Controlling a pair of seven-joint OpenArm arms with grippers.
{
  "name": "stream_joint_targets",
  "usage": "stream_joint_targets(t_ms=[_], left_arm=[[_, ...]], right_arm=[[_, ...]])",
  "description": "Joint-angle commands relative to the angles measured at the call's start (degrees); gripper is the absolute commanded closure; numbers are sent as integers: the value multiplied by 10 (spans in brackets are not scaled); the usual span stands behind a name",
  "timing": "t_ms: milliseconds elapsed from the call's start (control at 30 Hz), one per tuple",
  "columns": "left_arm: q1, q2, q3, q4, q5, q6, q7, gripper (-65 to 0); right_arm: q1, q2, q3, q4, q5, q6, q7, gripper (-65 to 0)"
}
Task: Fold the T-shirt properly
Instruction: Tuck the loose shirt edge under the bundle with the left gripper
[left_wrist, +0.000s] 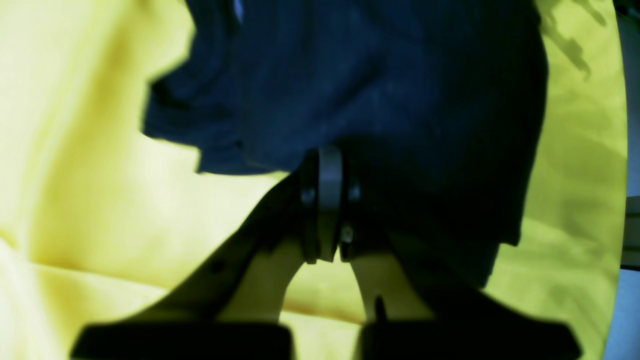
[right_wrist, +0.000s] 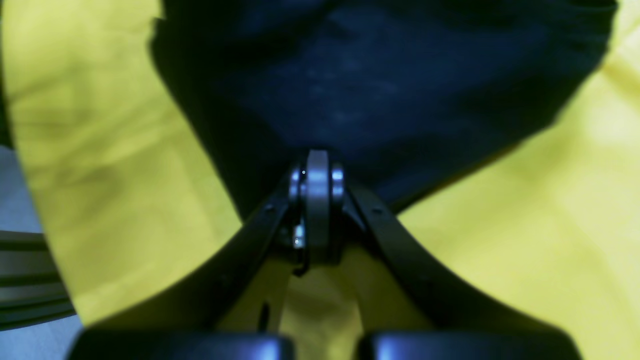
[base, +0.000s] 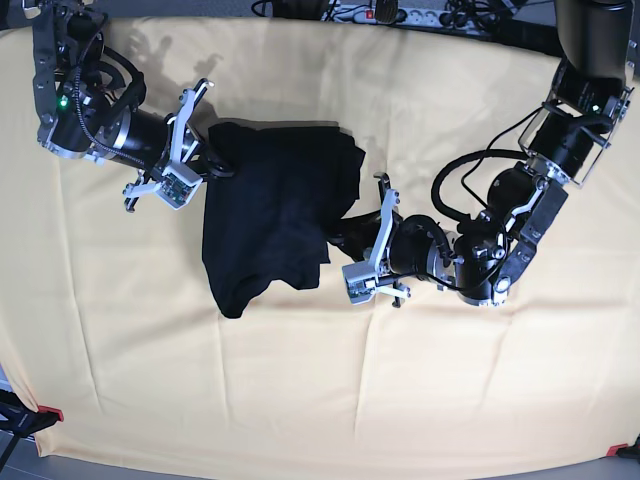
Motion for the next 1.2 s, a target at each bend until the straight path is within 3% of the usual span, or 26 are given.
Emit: stream_joint_targets(t_ms=[0, 233, 367, 533, 667, 833, 1100, 1167], left_arm=[[-13, 0, -7, 8, -11, -3, -12, 0], [-7, 8, -7, 8, 16, -3, -31, 0], [-7, 23, -7, 8, 32, -3, -39, 0], [-7, 54, -7, 7, 50, -3, -39, 0], [-7, 66, -7, 7, 73, -3, -42, 0], [-6, 67, -7, 7, 107, -3, -64, 0], [-5, 82, -7, 7, 113, -3, -84, 0], [-5, 89, -7, 7, 149, -3, -95, 0]], right_arm=[[3, 7, 11, 13, 17, 3, 11, 0], [2, 6, 25, 14, 77, 3, 10, 0], [-2, -13, 23, 13, 85, 3, 7, 0], [-8, -51, 16, -16, 58, 3, 10, 0], [-8, -79, 14, -74, 1, 3, 12, 0], [-18, -79, 14, -88, -50, 3, -38, 0], [-59, -79, 14, -88, -51, 3, 8, 0], [-66, -79, 14, -88, -56, 3, 8, 0]])
